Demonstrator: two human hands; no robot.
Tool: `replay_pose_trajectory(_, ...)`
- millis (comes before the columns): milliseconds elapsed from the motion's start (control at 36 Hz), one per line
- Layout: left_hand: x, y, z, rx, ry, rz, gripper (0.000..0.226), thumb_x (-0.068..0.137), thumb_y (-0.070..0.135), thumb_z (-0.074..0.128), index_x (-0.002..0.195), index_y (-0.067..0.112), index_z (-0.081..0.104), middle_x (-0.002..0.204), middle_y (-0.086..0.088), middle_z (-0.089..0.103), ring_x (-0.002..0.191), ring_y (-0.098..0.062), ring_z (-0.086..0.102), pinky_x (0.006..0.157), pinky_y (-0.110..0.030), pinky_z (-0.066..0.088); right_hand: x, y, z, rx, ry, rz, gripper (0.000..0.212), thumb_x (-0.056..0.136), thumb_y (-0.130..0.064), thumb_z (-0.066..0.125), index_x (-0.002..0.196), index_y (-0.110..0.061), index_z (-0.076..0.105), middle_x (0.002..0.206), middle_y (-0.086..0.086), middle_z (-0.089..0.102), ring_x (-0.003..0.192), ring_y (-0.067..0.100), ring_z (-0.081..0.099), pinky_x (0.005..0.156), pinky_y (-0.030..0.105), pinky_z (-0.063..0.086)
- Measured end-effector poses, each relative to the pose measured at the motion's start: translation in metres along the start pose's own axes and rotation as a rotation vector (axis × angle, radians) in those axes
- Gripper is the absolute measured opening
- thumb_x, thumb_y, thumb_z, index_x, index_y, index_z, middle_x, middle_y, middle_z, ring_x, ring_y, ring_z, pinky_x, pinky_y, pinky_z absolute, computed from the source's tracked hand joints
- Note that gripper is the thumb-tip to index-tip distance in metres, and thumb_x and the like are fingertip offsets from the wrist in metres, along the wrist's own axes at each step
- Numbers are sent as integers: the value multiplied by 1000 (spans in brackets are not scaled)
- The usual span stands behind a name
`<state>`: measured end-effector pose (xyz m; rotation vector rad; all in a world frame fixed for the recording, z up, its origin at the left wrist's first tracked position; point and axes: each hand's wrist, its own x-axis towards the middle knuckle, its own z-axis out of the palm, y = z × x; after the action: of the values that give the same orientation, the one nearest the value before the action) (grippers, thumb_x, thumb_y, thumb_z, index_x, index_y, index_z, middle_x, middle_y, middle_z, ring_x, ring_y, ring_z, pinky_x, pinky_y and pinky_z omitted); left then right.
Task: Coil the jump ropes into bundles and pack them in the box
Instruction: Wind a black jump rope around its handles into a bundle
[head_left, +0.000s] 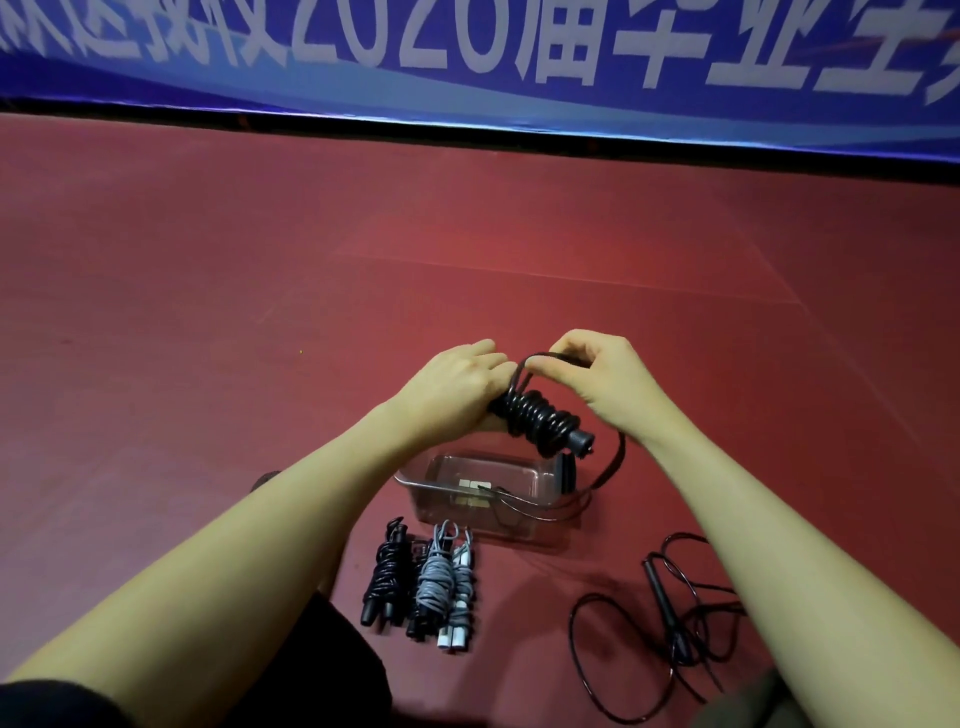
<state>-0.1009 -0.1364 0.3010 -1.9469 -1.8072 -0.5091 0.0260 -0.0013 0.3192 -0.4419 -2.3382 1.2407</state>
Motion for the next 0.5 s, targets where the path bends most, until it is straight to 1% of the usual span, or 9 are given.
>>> replay_pose_trajectory(56, -1, 6, 1, -29, 66, -79, 37, 76, 40, 54, 65, 4, 49, 55, -6, 49, 49, -23, 47, 42, -23, 31, 0, 0, 0, 13, 3, -11, 30, 82, -33, 71, 72, -6, 61, 65, 4, 53, 58, 7, 42, 57, 21, 34)
replay_pose_trajectory(111, 0, 10, 1, -34, 119, -182, 39, 74, 42, 52, 64, 4, 47, 53, -7, 50, 44, -26, 49, 39, -22, 31, 1, 1, 0, -16, 0, -5, 23, 86, -23, 67, 68, -11, 59, 62, 0, 53, 58, 8, 44, 58, 22, 37)
replay_pose_trajectory(167, 2, 15, -1, -43, 148, -342, 42, 75, 44, 58, 70, 3, 50, 55, -11, 56, 45, -34, 55, 43, -26, 32, 0, 4, 1, -81, -3, -8, 27, 87, 0, 57, 67, -18, 55, 62, -4, 52, 61, 10, 47, 61, 26, 40)
replay_pose_trajectory(194, 4, 18, -3, -55, 148, -430, 42, 78, 42, 63, 77, 2, 52, 60, -14, 60, 52, -38, 58, 48, -29, 33, -1, 4, 1, -103, -12, -7, 30, 88, 5, 52, 71, -19, 55, 62, -6, 50, 60, 10, 45, 60, 27, 38)
replay_pose_trajectory(250, 9, 21, -7, -128, 128, -589, 39, 84, 34, 67, 97, 1, 51, 73, -18, 65, 68, -42, 60, 55, -32, 33, -4, 3, 4, -131, -47, -23, 26, 97, -9, 48, 76, -17, 61, 60, -5, 46, 53, 11, 40, 52, 26, 32)
replay_pose_trajectory(306, 14, 21, -8, -178, 126, -730, 39, 87, 32, 62, 110, 6, 45, 80, -16, 66, 77, -41, 61, 58, -34, 37, -4, 1, 9, -149, -92, -15, 34, 100, -23, 44, 72, -17, 62, 58, 1, 45, 47, 13, 37, 48, 25, 28)
replay_pose_trajectory(389, 15, 19, -3, -161, 84, -853, 36, 89, 35, 56, 111, 10, 41, 84, -14, 66, 80, -40, 61, 63, -37, 43, -6, -3, 16, -156, -144, 24, 38, 99, -26, 44, 66, -20, 62, 58, 4, 46, 42, 8, 39, 47, 22, 34)
replay_pose_trajectory(444, 15, 19, 0, -129, 36, -894, 36, 90, 36, 55, 111, 10, 41, 86, -13, 65, 80, -38, 61, 64, -36, 43, -8, -5, 16, -133, -160, 48, 37, 98, -26, 46, 65, -19, 63, 54, 4, 45, 45, 16, 45, 45, 27, 42)
replay_pose_trajectory(500, 16, 20, 1, -103, 4, -922, 37, 90, 36, 54, 111, 9, 41, 88, -13, 64, 81, -38, 61, 63, -35, 41, -9, -8, 14, -123, -175, 65, 35, 96, -25, 49, 65, -16, 62, 47, 0, 42, 42, 19, 44, 42, 26, 44)
